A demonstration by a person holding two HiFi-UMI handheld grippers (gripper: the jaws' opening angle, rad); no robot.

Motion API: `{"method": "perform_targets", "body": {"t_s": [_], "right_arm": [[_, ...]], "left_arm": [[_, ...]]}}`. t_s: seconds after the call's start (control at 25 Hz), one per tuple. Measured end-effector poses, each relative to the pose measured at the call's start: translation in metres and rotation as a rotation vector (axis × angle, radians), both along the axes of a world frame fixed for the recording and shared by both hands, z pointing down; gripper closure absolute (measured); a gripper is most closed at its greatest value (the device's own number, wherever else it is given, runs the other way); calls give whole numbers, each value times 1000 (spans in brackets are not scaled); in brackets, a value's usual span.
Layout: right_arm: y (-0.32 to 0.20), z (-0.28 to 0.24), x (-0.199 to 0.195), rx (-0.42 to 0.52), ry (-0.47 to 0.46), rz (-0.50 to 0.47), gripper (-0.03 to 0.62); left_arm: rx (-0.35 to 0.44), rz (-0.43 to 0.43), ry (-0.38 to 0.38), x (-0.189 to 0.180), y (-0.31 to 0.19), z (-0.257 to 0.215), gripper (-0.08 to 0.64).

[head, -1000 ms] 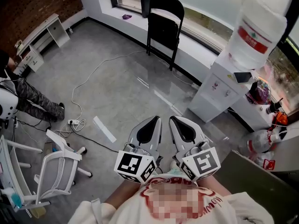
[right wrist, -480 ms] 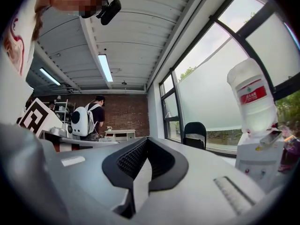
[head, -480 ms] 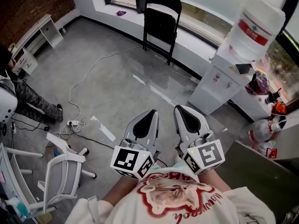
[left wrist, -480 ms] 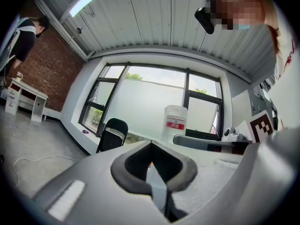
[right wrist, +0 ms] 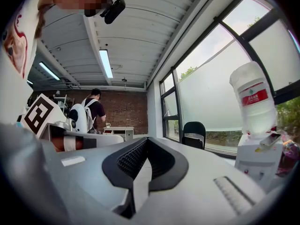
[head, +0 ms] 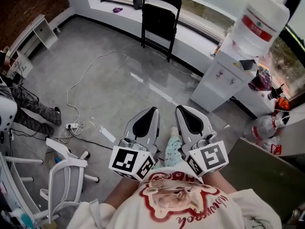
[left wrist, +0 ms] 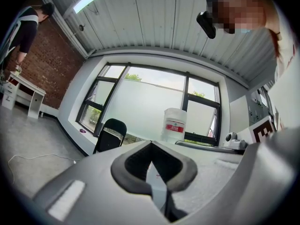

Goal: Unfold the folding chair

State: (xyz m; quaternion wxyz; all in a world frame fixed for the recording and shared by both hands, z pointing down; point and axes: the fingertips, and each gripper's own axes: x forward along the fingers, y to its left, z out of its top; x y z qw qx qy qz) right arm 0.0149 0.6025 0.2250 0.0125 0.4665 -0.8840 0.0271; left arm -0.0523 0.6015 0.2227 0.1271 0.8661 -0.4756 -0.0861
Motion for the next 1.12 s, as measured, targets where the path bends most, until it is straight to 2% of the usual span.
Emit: {"method": "perform_targets", "body": {"t_s": [0.48,0.8,1.12], "right_arm": [[-68,-4,-30,11,-38,-88,569],[-149,-3,-23,6,-28,-133,569],[-226,-10,2,10,-36,-148,569]], "left_arm": [[-10,-75,-31,-23,-61,5,560],[-7,-97,-45,-10,-142,3,560],[8,-87,-45,22,-224,-2,560]]}}
